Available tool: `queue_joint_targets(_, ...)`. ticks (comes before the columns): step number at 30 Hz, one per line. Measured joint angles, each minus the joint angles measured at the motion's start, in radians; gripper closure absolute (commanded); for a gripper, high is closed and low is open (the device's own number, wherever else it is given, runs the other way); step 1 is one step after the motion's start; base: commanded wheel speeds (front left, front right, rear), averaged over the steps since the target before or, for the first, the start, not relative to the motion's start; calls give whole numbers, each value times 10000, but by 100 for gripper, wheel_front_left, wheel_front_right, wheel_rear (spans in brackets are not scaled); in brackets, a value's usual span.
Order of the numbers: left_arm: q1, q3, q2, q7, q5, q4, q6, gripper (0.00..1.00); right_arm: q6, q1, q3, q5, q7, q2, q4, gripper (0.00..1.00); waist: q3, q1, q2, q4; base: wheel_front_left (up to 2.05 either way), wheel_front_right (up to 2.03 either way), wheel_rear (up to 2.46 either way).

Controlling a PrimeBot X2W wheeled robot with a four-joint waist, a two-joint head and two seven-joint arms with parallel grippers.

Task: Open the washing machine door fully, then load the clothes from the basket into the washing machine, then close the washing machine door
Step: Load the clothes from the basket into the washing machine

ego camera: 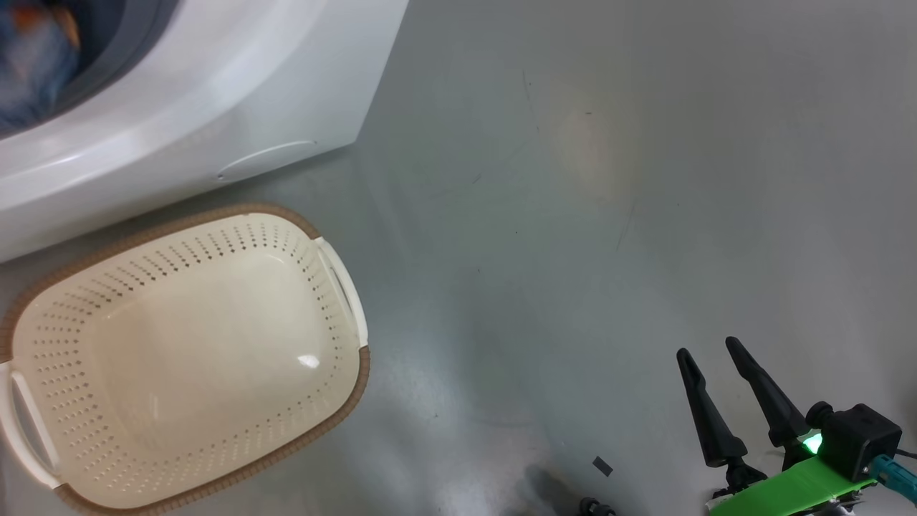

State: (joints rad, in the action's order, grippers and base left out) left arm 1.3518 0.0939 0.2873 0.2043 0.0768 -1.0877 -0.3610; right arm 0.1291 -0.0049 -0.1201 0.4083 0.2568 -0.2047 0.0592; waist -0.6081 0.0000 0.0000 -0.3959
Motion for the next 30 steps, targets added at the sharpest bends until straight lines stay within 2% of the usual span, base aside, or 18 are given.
queue_joint_targets(8, 67, 291, -314, -102, -46, -698, -56, 0, 0, 12, -42, 0, 0, -35, 29, 0, 181, 0, 0, 119, 0, 0, 0)
queue_joint_targets(17, -48, 263, -792, 253, 182, -951, -132, 0, 0, 61, -88, -4, 0, -73, 35, 0, 610, 0, 0, 355, 0, 0, 0)
queue_joint_targets(24, -981, 192, -1373, 424, 593, -846, -219, 0, 0, 63, -115, -17, 0, -77, 52, 0, 1145, 0, 0, 583, 0, 0, 0)
queue_joint_targets(30, -2033, 107, -1824, 472, 876, -173, -105, 0, 0, -44, 21, -167, 0, -10, 23, 0, 1681, 0, 0, 818, 0, 0, 0)
